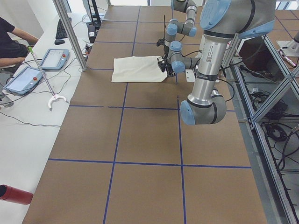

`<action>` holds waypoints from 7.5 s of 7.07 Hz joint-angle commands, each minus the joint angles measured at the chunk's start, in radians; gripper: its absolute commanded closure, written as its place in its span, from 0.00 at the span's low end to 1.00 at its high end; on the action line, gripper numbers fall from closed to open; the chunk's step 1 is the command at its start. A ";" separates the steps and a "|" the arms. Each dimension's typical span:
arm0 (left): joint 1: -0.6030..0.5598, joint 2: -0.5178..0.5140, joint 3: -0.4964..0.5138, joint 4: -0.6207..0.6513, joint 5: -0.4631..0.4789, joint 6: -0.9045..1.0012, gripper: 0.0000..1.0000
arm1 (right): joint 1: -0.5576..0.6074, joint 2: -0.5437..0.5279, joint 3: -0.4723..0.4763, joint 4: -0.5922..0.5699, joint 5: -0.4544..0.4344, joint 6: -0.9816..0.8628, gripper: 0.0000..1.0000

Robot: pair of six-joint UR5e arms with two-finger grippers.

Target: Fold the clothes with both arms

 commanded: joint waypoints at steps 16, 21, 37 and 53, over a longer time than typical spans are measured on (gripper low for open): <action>-0.310 -0.139 -0.016 0.134 -0.125 0.160 1.00 | 0.339 0.152 -0.148 0.164 0.260 -0.214 1.00; -0.392 -0.253 0.377 -0.077 -0.113 0.213 0.31 | 0.405 0.286 -0.512 0.317 0.292 -0.240 0.00; -0.236 -0.138 0.502 -0.861 -0.228 0.219 0.00 | 0.642 0.188 -0.290 0.054 0.510 -0.656 0.00; -0.190 -0.102 0.450 -0.859 -0.264 0.152 0.00 | 0.663 0.182 -0.290 0.054 0.512 -0.657 0.00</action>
